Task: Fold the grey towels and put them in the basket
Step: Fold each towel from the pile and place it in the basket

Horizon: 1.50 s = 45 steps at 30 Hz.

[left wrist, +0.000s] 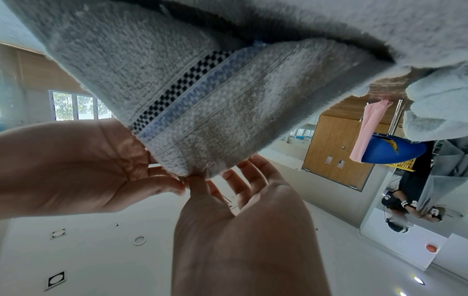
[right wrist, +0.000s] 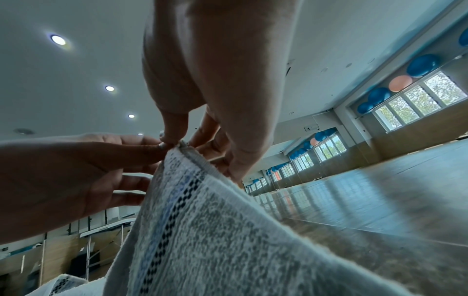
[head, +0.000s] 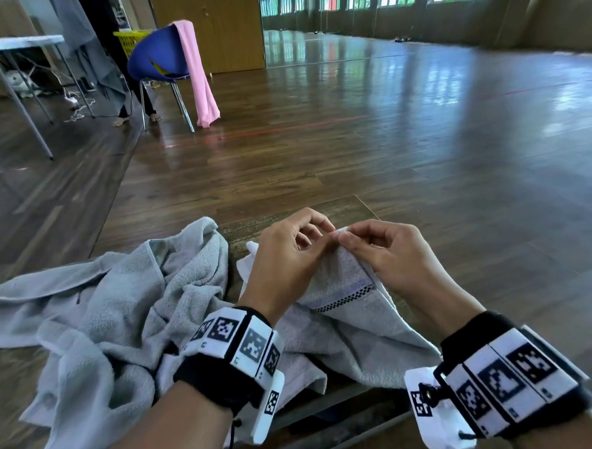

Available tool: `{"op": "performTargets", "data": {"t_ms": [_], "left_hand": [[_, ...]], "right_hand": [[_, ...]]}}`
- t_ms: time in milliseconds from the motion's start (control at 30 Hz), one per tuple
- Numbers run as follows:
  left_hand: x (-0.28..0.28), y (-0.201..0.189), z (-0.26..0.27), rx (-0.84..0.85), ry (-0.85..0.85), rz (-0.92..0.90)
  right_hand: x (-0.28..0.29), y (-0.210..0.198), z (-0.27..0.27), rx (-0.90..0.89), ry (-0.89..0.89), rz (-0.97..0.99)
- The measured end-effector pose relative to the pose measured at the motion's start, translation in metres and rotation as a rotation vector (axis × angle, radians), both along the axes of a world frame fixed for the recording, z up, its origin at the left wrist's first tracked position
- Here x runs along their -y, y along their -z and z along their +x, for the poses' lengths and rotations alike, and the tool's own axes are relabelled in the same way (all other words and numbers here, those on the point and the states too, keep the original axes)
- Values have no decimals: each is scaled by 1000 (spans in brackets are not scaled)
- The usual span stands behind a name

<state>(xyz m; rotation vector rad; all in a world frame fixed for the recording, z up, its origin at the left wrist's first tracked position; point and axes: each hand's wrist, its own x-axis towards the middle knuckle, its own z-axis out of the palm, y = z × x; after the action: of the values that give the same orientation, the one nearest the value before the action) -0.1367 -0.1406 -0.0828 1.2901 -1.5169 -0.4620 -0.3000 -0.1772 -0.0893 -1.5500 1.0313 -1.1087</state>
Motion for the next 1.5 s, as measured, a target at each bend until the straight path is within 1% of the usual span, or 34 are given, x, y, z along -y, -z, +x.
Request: {"op": "performTargets", "data": {"t_ms": [133, 233, 400, 533, 700, 900, 1033, 1133, 1200, 1333, 1500], "left_hand": [[-1, 0, 0, 10, 4, 15], [-2, 0, 0, 16, 2, 16], [-2, -2, 0, 21, 27, 48], [-2, 0, -2, 47, 34, 46], [-2, 0, -3, 70, 27, 38], [0, 5, 0, 209, 38, 106], [0, 4, 1, 194, 112, 90], [-2, 3, 2, 202, 213, 130], [-2, 3, 2, 215, 225, 162], [2, 4, 11, 230, 207, 178], [4, 5, 30, 299, 145, 199]], "right_hand": [[-1, 1, -1, -38, -22, -28], [0, 1, -2, -27, -12, -39], [6, 3, -4, -71, 73, -86], [5, 4, -5, -73, 16, -86], [3, 2, -6, -102, 32, -122], [2, -3, -8, -197, 25, -84], [1, -2, -8, -247, 34, -100], [1, 0, -8, -297, 40, -118], [1, 1, -8, -329, 37, -139], [5, 0, -14, -306, 71, -199], [18, -7, -31, -189, 200, -257]]}}
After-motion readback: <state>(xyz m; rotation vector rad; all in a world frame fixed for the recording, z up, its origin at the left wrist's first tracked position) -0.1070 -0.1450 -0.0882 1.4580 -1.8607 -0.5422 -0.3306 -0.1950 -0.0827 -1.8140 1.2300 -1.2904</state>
